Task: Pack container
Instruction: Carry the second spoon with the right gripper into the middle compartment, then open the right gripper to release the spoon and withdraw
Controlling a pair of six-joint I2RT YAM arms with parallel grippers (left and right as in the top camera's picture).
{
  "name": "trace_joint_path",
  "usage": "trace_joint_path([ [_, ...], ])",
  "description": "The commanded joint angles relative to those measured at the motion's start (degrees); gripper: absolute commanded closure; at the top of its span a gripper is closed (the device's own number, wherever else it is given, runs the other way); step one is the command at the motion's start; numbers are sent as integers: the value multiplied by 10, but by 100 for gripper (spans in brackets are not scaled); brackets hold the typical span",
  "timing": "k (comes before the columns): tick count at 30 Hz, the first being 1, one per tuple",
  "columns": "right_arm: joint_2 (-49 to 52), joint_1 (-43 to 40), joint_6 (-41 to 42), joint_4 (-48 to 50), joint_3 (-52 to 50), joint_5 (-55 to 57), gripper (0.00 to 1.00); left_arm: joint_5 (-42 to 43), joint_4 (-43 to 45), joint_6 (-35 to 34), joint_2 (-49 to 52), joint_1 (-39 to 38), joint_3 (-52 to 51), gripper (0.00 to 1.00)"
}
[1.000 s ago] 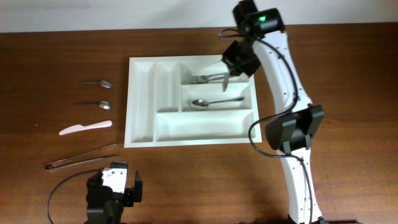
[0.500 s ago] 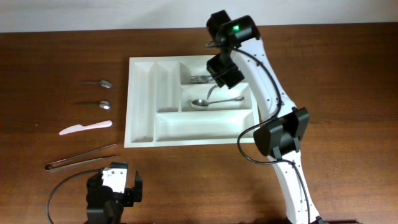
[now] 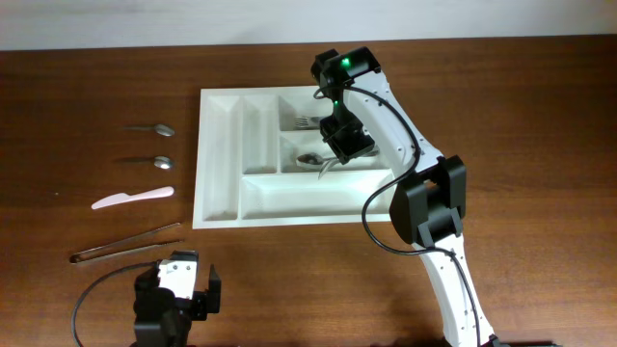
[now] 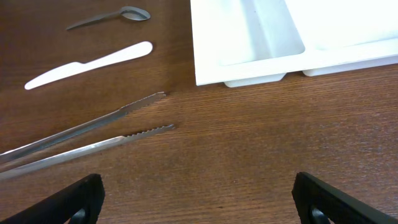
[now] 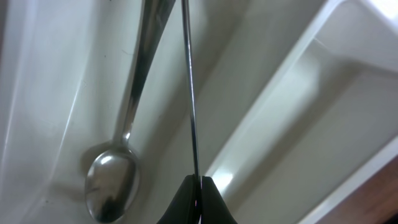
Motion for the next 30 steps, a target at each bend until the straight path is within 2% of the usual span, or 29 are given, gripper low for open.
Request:
trace_joint_path([
  [1,-11,0,10,12,-4,16,96,2,0,7,-4,-3,-2,1],
  [5,-11,0,5,32,-4,9,94,2,0,7,-4,-3,-2,1],
  [8,-11,0,5,38,-4,9,84,2,0,7,-4,-3,-2,1],
  [12,-11,0,-19,54,-4,7,76,2,0,7,-4,-3,-2,1],
  [16,-11,0,-28,66,-4,-7,75,2,0,7,-4,-3,-2,1],
  [23,-11,0,-100,112,20,-55,75,2,0,7,-4,-3,-2,1],
  [26,-11,-1,-163,112,57,-50,74,2,0,7,-4,-3,-2,1],
  [30,-12,-4,-329,98,120,2,70,2,0,7,-4,-3,-2,1],
])
